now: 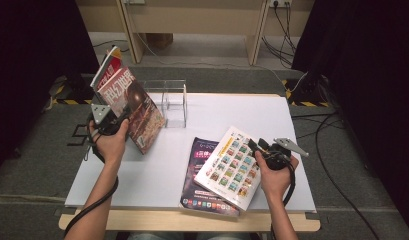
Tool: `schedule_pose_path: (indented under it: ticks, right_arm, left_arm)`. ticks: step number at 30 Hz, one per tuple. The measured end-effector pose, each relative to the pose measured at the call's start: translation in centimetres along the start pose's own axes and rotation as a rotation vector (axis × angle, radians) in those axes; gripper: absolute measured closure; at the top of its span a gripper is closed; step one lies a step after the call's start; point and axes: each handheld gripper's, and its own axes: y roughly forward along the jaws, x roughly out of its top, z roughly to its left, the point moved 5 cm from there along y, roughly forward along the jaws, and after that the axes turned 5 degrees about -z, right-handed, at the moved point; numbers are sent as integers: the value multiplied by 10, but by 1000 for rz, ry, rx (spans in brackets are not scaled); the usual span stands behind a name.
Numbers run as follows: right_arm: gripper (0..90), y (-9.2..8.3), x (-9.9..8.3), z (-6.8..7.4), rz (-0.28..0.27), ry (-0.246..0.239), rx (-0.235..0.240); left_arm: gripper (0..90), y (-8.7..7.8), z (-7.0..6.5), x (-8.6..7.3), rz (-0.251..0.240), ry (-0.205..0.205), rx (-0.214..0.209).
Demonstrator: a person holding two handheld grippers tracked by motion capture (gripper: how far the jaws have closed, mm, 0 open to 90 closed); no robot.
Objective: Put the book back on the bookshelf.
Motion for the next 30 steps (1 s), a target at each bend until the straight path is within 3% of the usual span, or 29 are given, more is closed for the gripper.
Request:
schedule_pose_path:
  ticks: [8, 16, 19, 20, 23, 26, 30]
  right_arm:
    - [550, -1, 1, 0, 0, 6, 1]
    - [549, 0, 0, -2, 11, 11, 4]
    - [550, 0, 1, -2, 10, 10, 3]
    - [550, -1, 1, -3, 6, 9, 2]
    - [550, -1, 2, -3, 4, 11, 3]
    - [550, -2, 2, -4, 2, 15, 2]
    - [550, -2, 2, -5, 0, 16, 2]
  left_arm:
    - [802, 2, -20, 8, -27, -12, -48]
    - [833, 5, -39, 15, -27, 71, -82]
    - [834, 9, -42, 20, -28, 87, -81]
    - [834, 13, -46, 27, -37, 119, -76]
    - [834, 17, -48, 34, -51, 152, -69]
    - [834, 23, -52, 49, -83, 166, -68]
    - [834, 27, -55, 54, -98, 177, -65]
